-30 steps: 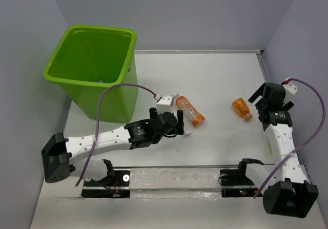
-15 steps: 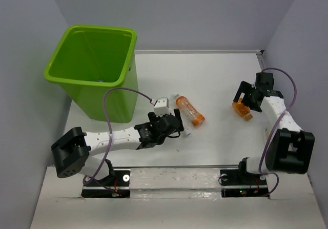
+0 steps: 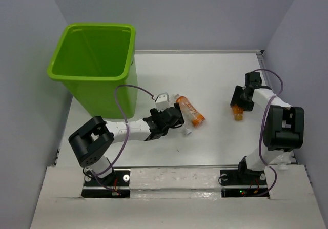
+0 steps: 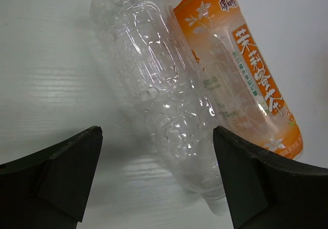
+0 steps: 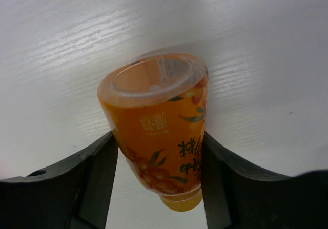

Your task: Put the plastic bottles in the bin

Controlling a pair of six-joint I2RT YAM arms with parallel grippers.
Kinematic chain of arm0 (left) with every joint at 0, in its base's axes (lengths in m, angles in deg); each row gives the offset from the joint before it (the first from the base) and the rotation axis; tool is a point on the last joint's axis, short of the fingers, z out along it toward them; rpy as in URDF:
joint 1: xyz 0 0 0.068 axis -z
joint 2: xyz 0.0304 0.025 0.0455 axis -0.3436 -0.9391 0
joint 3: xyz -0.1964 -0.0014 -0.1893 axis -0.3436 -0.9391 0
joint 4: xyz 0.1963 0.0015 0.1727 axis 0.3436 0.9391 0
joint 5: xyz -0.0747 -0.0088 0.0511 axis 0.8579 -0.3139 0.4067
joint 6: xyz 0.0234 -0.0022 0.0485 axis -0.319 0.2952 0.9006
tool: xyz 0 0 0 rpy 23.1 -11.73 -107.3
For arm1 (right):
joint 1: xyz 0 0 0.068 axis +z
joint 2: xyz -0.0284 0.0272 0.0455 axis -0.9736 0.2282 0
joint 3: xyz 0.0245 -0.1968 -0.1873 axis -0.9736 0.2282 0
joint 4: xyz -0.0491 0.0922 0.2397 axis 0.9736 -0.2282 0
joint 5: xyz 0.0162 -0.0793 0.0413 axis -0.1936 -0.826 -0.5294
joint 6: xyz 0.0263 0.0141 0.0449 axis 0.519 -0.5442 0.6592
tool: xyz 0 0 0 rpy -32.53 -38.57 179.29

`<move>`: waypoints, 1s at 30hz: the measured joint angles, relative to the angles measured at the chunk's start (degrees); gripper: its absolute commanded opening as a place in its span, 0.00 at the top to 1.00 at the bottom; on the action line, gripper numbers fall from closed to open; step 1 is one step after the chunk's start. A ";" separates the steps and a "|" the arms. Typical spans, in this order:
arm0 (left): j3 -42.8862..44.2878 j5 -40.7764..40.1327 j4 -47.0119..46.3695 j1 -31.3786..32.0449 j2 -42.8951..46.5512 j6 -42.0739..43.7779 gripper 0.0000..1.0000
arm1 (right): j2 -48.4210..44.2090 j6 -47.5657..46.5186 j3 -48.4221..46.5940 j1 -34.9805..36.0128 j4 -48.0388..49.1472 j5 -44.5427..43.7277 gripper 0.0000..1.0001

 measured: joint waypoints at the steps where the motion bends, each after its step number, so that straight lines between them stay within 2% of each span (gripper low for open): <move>1: 0.76 0.15 -0.33 -0.20 -0.66 0.26 0.01 | -0.07 0.63 0.46 0.50 0.81 0.15 0.54; 2: 1.33 0.20 -0.57 -0.26 -1.31 0.59 0.01 | -0.72 1.49 1.16 1.22 2.14 0.94 0.64; 4: 2.01 0.46 -1.57 -0.55 -2.67 0.72 0.01 | -2.32 3.17 3.32 2.01 4.50 2.25 0.74; 9: 3.02 0.52 -2.58 -1.18 -4.26 0.92 0.01 | -7.32 5.49 9.09 3.67 7.58 5.20 0.76; 14: 3.43 0.33 -2.82 -2.69 -5.77 1.36 0.01 | -11.74 7.89 14.12 5.62 10.27 7.72 0.94; 17: 3.48 -0.96 -2.97 -3.28 -7.37 2.08 0.04 | -15.54 10.19 18.53 6.49 13.42 9.84 0.94; 25: 3.41 -3.85 -3.02 -3.85 -9.84 3.85 0.43 | -28.39 13.14 23.58 7.41 14.69 12.35 0.94; 28: 0.90 -3.48 -2.25 -3.80 -6.75 4.50 0.56 | -33.64 13.51 23.58 7.82 14.62 12.96 0.94; 30: -1.18 -3.41 0.02 -3.39 -2.43 5.09 0.58 | -36.89 14.16 23.41 8.63 14.62 13.57 0.94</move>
